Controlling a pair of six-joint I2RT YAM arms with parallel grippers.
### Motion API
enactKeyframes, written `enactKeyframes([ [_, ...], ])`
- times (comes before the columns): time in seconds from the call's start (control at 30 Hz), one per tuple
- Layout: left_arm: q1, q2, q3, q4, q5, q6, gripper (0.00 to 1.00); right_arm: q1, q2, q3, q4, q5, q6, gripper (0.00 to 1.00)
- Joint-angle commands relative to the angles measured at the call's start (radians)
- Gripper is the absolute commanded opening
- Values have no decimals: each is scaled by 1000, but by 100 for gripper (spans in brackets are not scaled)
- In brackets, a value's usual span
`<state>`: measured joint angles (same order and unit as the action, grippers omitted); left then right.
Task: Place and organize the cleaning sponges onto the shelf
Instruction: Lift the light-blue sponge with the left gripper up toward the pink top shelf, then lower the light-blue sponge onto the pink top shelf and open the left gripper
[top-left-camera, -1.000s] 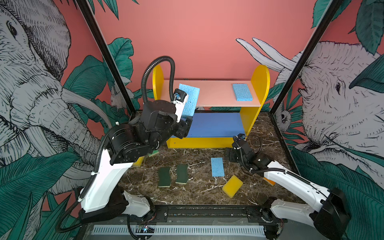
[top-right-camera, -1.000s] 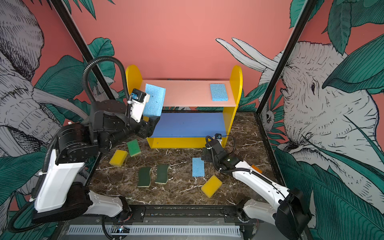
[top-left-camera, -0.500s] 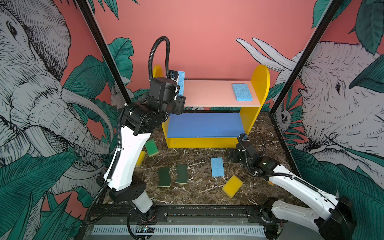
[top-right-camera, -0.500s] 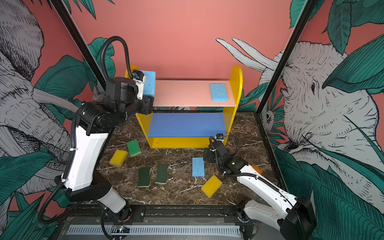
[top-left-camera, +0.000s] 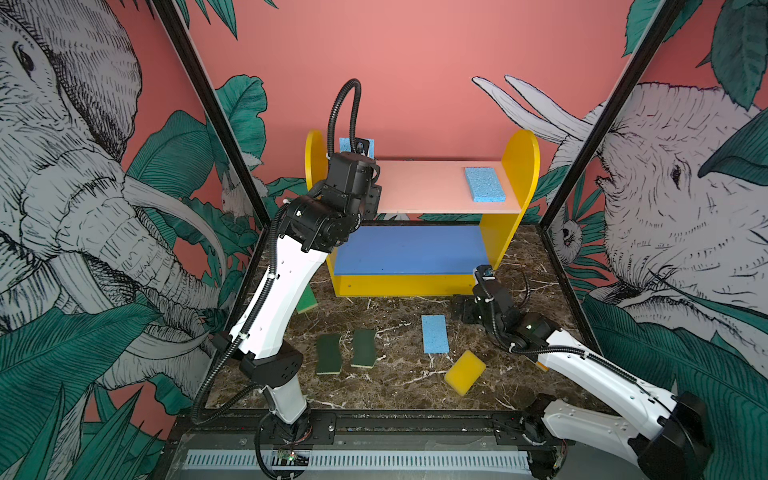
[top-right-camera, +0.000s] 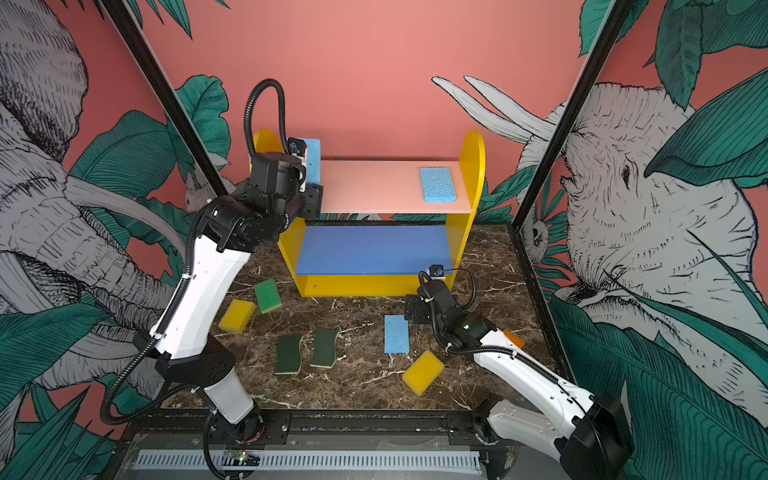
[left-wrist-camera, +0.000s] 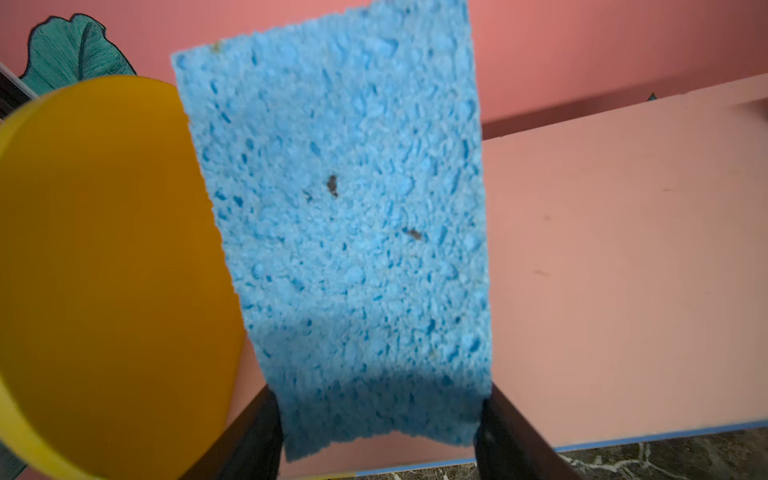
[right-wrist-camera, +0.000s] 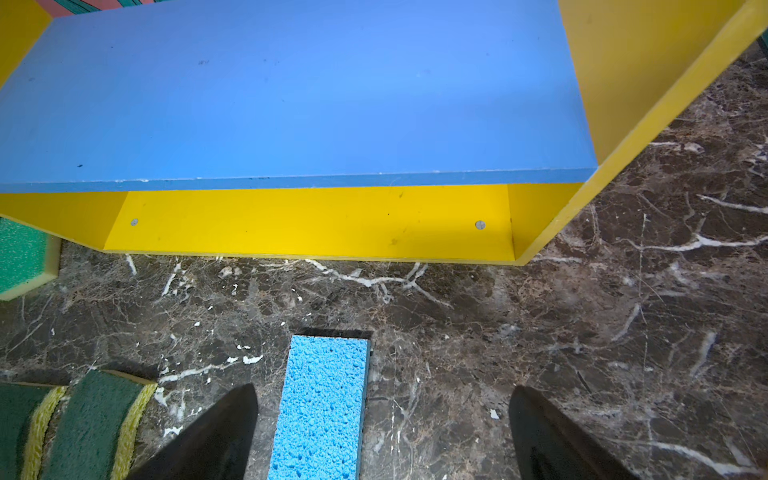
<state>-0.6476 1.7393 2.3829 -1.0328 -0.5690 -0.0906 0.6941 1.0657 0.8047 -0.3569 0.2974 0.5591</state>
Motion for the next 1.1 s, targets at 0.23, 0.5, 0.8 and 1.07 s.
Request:
enactKeyframes([
  [0.23, 41, -8, -46, 43, -34, -46, 69, 8, -18, -4, 50, -5, -37, 97],
  [0.5, 54, -3, -76, 37, 19, -72, 70, 7, -6, 0, 54, -14, -33, 97],
  [0.8, 54, -37, -123, 35, 33, -92, 73, 7, -1, 5, 53, -18, -30, 97],
  [1.07, 54, -7, -120, -4, -20, -96, 76, 7, 0, 8, 50, -20, -23, 97],
])
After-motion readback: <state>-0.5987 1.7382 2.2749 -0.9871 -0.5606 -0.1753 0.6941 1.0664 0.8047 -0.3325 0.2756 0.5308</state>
